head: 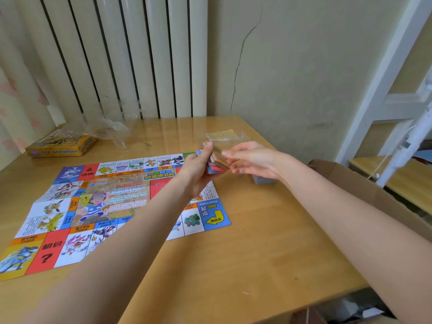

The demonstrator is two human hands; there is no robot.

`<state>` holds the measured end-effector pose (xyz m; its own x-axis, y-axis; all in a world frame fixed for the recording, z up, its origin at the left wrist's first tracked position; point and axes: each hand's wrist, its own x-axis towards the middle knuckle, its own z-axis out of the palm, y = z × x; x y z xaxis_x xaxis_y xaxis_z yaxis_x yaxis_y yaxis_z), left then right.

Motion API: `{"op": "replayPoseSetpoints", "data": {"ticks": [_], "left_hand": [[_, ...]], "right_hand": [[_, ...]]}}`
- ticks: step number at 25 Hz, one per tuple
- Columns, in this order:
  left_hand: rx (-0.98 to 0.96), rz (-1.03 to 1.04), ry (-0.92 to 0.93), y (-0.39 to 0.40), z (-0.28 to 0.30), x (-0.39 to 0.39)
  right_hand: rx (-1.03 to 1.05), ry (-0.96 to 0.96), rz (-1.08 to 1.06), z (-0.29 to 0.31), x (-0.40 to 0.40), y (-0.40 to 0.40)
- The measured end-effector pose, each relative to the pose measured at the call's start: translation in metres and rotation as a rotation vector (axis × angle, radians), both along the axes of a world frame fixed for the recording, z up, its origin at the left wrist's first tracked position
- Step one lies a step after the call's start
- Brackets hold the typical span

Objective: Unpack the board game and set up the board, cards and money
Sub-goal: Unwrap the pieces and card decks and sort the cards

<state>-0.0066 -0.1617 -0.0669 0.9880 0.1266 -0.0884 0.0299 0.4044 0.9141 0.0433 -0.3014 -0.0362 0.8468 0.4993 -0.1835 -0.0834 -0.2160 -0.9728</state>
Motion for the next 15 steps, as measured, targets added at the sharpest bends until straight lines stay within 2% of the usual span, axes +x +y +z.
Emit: {"op": "replayPoseSetpoints", "data": {"ticks": [4, 7, 10, 15], "left_hand": [[-0.124, -0.062, 0.084, -0.012, 0.007, -0.001], [-0.177, -0.133, 0.058, -0.011, 0.014, -0.002], [-0.194, -0.089, 0.014, -0.007, 0.018, -0.002], [-0.043, 0.028, 0.108, 0.011, 0.006, -0.003]], "right_hand": [[-0.074, -0.027, -0.050, -0.003, 0.002, -0.001], [-0.012, -0.061, -0.077, 0.003, 0.002, -0.006], [0.009, -0.153, -0.115, 0.015, 0.008, -0.004], [-0.196, -0.198, -0.207, 0.016, 0.015, -0.019]]}}
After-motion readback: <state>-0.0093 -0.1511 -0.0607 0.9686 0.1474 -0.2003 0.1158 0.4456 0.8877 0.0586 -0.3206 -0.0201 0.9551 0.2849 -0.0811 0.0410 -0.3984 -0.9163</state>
